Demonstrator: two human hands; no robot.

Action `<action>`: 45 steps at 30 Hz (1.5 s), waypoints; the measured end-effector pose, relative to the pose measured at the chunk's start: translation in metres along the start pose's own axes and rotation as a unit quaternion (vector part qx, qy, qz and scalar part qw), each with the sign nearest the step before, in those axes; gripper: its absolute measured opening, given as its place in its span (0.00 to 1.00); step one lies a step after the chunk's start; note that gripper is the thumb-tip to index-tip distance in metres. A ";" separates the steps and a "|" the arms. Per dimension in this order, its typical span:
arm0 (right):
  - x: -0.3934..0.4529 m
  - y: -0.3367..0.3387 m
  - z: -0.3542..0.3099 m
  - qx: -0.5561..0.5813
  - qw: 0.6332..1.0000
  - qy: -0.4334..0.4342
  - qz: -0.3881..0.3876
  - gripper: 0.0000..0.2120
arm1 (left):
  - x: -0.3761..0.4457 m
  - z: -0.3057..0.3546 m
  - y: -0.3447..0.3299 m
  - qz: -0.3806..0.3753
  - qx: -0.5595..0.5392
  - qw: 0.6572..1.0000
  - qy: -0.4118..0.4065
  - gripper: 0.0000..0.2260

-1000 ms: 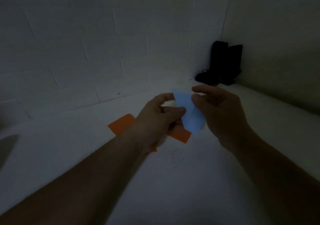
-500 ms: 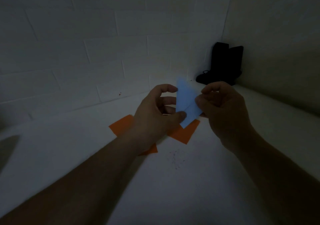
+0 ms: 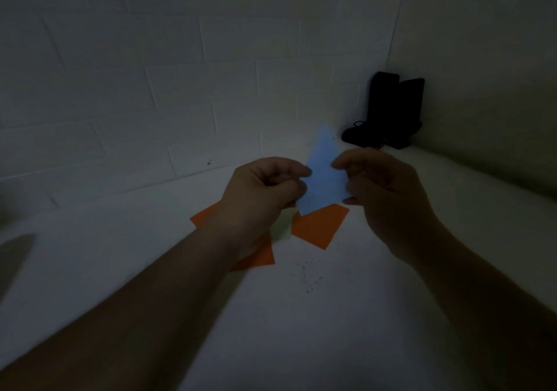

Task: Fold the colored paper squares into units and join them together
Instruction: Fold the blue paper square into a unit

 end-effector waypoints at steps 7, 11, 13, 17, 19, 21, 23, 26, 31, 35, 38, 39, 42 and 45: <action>-0.001 -0.017 0.001 -0.137 0.987 0.022 -0.084 0.30 | -0.001 0.001 0.002 -0.019 -0.027 0.998 0.052 0.11; -0.006 -0.017 -0.014 -0.172 0.980 0.088 -0.047 0.22 | -0.001 0.002 -0.002 -0.024 -0.065 0.996 0.062 0.14; -0.004 -0.011 -0.013 -0.118 0.990 0.073 -0.034 0.21 | -0.001 -0.001 -0.003 -0.018 -0.098 0.992 0.079 0.20; 0.001 0.004 -0.007 0.022 0.999 0.028 -0.005 0.15 | 0.001 -0.002 -0.005 -0.045 -0.100 0.993 0.053 0.25; 0.003 0.008 0.001 0.057 0.998 0.000 0.016 0.11 | 0.000 0.002 -0.008 -0.082 -0.043 0.996 0.007 0.21; 0.004 0.010 0.006 0.049 0.998 -0.022 0.037 0.08 | -0.003 0.006 -0.013 -0.104 -0.017 0.994 -0.023 0.15; 0.005 0.010 0.010 0.047 0.997 -0.048 0.039 0.07 | -0.004 0.009 -0.014 -0.088 -0.019 0.995 -0.032 0.13; 0.007 0.006 0.015 0.080 0.993 -0.090 0.004 0.06 | -0.001 0.013 -0.006 -0.041 0.009 0.998 -0.046 0.05; 0.004 -0.009 0.018 0.129 0.983 -0.113 -0.058 0.04 | -0.001 0.010 -0.006 -0.055 0.013 0.998 -0.037 0.07; 0.005 -0.008 0.018 0.141 0.982 -0.115 -0.056 0.05 | -0.002 0.008 -0.008 -0.050 -0.006 0.999 -0.015 0.08; 0.006 -0.006 0.018 0.152 0.981 -0.114 -0.042 0.06 | 0.000 0.006 -0.005 -0.042 0.011 0.999 -0.013 0.05; 0.006 -0.005 0.019 0.153 0.981 -0.114 -0.037 0.06 | 0.000 0.006 -0.004 -0.041 0.013 0.999 -0.015 0.05; 0.005 -0.006 0.019 0.151 0.981 -0.119 -0.039 0.06 | 0.000 0.007 -0.003 -0.039 0.013 0.999 -0.025 0.05; 0.004 -0.007 0.018 0.151 0.980 -0.121 -0.048 0.09 | 0.001 0.008 -0.002 -0.035 0.014 0.999 -0.028 0.06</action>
Point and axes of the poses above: each hand's wrist, its own x-axis towards the middle knuckle, its own y-axis out of the back of the hand, z = x × y, the point moved 10 cm from there along x, towards the middle knuckle, and after that the axes turned 12 degrees about -y, right-handed, at the moved point
